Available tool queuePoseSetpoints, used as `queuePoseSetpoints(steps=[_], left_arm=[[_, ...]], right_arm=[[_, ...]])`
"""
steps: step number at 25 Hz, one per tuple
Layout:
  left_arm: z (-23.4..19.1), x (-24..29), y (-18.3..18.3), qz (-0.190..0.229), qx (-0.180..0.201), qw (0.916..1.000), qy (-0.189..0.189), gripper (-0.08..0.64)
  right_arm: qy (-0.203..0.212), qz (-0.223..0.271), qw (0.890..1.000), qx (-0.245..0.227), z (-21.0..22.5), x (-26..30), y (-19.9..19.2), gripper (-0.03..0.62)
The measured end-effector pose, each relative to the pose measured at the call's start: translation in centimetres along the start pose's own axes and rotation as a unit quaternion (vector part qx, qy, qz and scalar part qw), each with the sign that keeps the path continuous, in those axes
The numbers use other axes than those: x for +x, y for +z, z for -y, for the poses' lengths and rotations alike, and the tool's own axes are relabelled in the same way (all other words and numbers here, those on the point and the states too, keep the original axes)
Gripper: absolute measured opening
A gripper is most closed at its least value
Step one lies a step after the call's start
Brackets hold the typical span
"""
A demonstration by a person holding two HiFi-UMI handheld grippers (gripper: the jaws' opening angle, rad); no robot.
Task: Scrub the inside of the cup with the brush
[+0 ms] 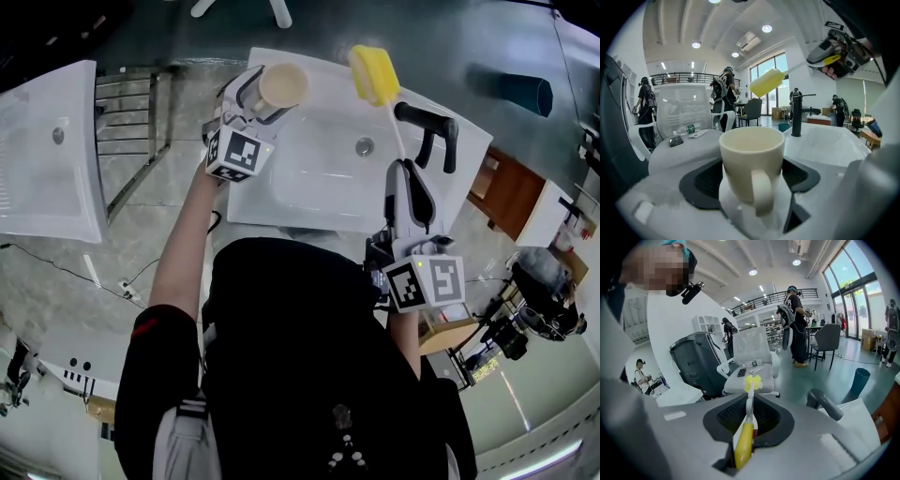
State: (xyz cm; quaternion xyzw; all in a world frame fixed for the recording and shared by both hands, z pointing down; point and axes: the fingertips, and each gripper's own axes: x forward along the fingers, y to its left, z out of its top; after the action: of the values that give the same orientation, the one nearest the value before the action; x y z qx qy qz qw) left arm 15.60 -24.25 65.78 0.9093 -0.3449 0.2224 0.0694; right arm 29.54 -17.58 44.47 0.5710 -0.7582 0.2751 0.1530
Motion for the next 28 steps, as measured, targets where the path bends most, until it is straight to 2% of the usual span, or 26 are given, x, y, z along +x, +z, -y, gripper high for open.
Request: queuePoseSetpoints(steps=[10, 19, 22, 28], left_arm=[[0.4, 0.8, 0.0, -0.009, 0.005, 0.9999, -0.013, 0.396], [0.6, -1.8, -0.3, -0.011, -0.005, 0.9997, -0.022, 0.396], [0.4, -3.2, 0.0, -0.005, -0.007, 0.9998, -0.02, 0.396], [-1.1, -7.5, 1.3, -0.004, 0.001, 1.0, 0.002, 0.396]], right_arm=[[0.004, 0.0, 1.0, 0.005, -0.2, 0.1, 0.1, 0.043], [0.003, 0.002, 1.0, 0.001, -2.1, -1.1, -1.0, 0.043], [0.017, -0.004, 1.0, -0.013, -3.7, -1.9, -1.5, 0.043], [0.057, -0.026, 0.996, -0.071, -7.2, -3.0, -2.2, 0.043]])
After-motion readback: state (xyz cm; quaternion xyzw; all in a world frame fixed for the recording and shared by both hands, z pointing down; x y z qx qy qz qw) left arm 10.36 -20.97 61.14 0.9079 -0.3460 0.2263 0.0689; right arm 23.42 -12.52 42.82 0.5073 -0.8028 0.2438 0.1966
